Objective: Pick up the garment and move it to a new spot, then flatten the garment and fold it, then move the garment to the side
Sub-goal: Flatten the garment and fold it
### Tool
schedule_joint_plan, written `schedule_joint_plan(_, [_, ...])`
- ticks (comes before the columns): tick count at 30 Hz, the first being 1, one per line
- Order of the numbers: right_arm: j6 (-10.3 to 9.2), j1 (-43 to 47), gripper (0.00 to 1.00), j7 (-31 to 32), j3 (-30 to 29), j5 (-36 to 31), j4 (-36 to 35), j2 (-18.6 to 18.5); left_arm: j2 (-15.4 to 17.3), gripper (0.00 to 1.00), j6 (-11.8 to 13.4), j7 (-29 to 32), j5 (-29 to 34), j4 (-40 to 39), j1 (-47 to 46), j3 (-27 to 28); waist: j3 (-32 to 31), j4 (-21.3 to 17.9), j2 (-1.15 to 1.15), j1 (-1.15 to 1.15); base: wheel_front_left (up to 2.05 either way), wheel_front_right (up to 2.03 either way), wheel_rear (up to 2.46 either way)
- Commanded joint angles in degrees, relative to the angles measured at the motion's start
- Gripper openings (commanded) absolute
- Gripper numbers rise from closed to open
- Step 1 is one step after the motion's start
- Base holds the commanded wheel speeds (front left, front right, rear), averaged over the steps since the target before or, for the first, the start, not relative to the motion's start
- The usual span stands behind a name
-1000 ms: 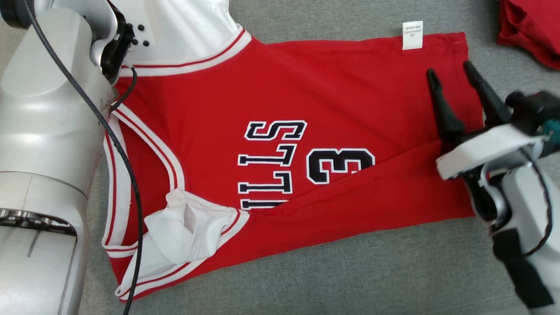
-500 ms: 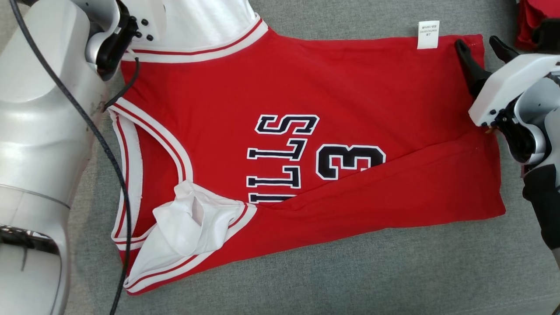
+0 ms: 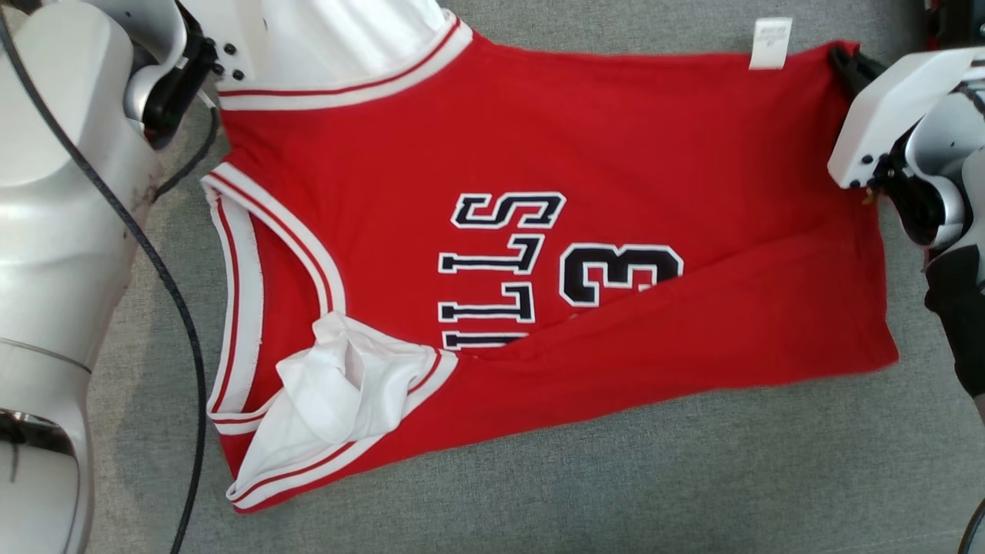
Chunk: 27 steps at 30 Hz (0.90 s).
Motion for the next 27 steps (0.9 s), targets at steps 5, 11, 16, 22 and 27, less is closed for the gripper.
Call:
schedule_joint_plan(5, [-0.01,-3.6,0.00,-6.5,-1.5,-2.1,0.8,0.7,1.6,0.00,0.2,-5.5,1.0,0.1,-2.4,0.4,-0.5,0.3,0.00,0.00,0.00,0.00,0.00])
schedule_joint_plan(11, [-0.01,-6.2,0.00,-11.8,-1.7,-0.2,3.2,1.9,1.6,0.00,0.4,-12.5,1.6,0.6,-3.8,0.9,-1.1,1.2,0.00,0.00,0.00,0.00,0.00])
schedule_joint_plan(16, [-0.01,-3.6,0.00,-10.7,2.2,4.8,3.0,-1.0,1.2,0.00,0.0,-14.7,-1.1,-0.2,0.0,0.3,-2.5,3.0,0.00,0.00,0.00,0.00,0.00])
schedule_joint_plan(22, [-0.01,0.8,0.00,-11.4,4.9,8.8,0.7,-4.2,3.1,0.00,0.0,-15.9,-5.8,-6.6,6.7,-0.6,-4.6,4.0,0.00,0.00,0.00,0.00,0.00])
schedule_joint_plan(27, [-0.01,5.6,0.00,-11.3,7.2,12.3,-2.1,-7.3,6.4,0.00,0.0,-16.0,-10.7,-16.6,16.0,-0.3,-6.4,5.4,0.00,0.00,0.00,0.00,0.00])
